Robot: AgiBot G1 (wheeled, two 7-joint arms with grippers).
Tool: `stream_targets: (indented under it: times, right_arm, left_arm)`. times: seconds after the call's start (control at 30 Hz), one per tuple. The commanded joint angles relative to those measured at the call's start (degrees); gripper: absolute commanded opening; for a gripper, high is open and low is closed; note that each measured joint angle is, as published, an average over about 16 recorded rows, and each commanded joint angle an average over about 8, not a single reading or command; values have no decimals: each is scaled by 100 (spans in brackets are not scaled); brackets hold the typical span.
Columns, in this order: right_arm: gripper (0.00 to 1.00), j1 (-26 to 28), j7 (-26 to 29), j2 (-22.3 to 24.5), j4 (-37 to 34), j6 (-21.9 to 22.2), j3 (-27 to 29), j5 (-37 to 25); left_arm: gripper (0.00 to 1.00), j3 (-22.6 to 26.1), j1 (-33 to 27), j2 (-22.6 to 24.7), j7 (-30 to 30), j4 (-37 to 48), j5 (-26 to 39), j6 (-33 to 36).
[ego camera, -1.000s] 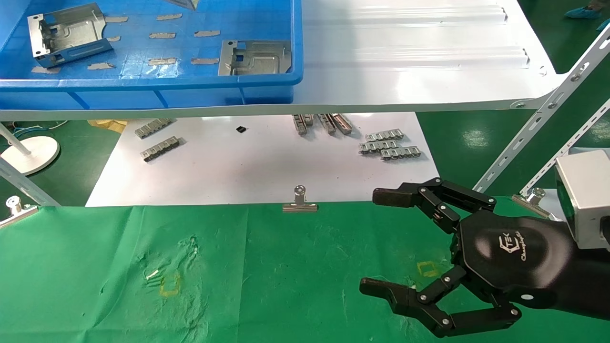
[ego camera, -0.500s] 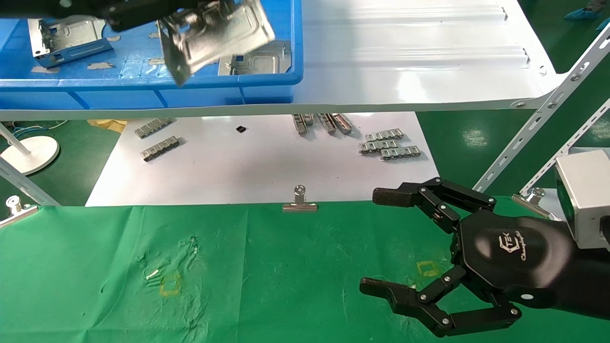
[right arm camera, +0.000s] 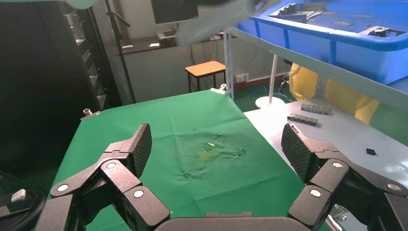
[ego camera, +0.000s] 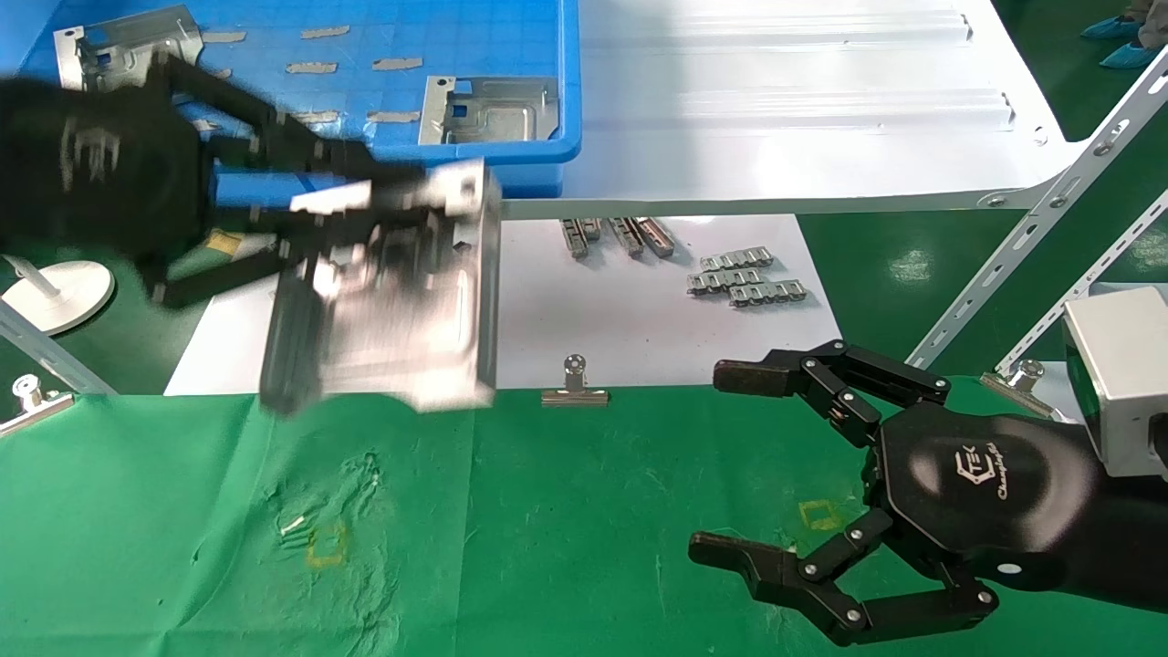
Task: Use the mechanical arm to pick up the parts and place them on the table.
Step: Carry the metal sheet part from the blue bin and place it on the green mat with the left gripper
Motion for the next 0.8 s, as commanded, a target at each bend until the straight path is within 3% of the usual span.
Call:
stream_targets:
  times: [0.03, 0.23, 0.43, 0.8]
  right_arm:
    - [100, 0, 0, 0, 0, 0, 0, 0]
    - [100, 0, 0, 0, 0, 0, 0, 0]
    - [100, 0, 0, 0, 0, 0, 0, 0]
    - [100, 0, 0, 0, 0, 0, 0, 0]
  left_arm:
    - [0, 185, 192, -269, 55, -470, -322, -20]
    - [0, 608, 579, -562, 1311, -677, -391, -66]
    - [0, 928, 868, -556, 2554, -272, -178, -138]
    - [0, 1299, 1415, -222, 3634, 802, 491, -907]
